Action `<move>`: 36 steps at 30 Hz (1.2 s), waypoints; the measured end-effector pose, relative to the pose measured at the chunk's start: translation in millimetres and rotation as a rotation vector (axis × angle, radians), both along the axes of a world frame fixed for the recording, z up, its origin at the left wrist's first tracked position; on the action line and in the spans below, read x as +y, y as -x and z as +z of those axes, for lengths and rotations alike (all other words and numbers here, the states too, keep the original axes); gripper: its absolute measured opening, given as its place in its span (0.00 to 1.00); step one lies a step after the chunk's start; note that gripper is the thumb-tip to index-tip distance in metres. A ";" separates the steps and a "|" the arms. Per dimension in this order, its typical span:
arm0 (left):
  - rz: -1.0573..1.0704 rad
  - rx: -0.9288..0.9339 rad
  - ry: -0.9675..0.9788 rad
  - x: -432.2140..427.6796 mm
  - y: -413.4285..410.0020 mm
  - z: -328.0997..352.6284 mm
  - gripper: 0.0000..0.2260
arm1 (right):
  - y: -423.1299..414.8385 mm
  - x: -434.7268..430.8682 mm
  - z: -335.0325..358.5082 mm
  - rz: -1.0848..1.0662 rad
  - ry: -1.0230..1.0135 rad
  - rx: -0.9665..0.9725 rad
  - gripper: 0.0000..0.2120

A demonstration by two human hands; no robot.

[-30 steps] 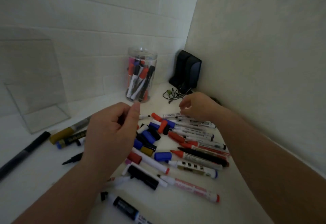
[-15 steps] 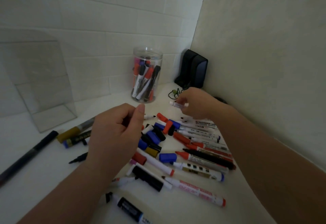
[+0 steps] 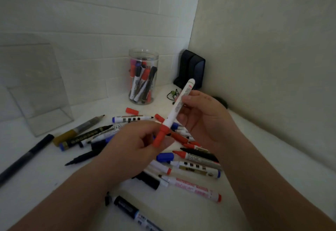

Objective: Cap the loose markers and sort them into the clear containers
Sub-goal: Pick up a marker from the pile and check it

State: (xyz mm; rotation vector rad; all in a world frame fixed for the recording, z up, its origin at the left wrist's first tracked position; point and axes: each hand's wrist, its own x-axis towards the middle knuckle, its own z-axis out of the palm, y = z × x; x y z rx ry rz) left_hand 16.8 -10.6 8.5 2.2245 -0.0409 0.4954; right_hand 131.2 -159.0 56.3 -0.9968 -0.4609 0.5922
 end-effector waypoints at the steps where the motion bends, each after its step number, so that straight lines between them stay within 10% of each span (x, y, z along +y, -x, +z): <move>1: 0.007 -0.038 0.006 -0.6 1.1 -0.3 0.13 | 1.5 0.0 -2.3 0.007 -0.012 0.006 0.05; 11: 0.055 -0.070 -0.098 1.7 -0.8 -2.1 0.22 | 3.7 4.6 -20.4 -0.074 0.062 0.094 0.09; 16: 0.149 -0.008 -0.108 4.7 -7.4 -6.8 0.15 | 27.3 14.3 -33.7 -0.065 0.462 -0.356 0.10; 23: 0.425 -0.057 -0.163 15.6 -5.7 -0.8 0.35 | 18.5 29.0 -22.1 -0.209 0.394 -0.401 0.10; 36: 0.659 -0.155 -0.184 41.6 -13.3 -6.4 0.11 | -74.6 103.0 90.1 -0.766 0.384 -0.705 0.08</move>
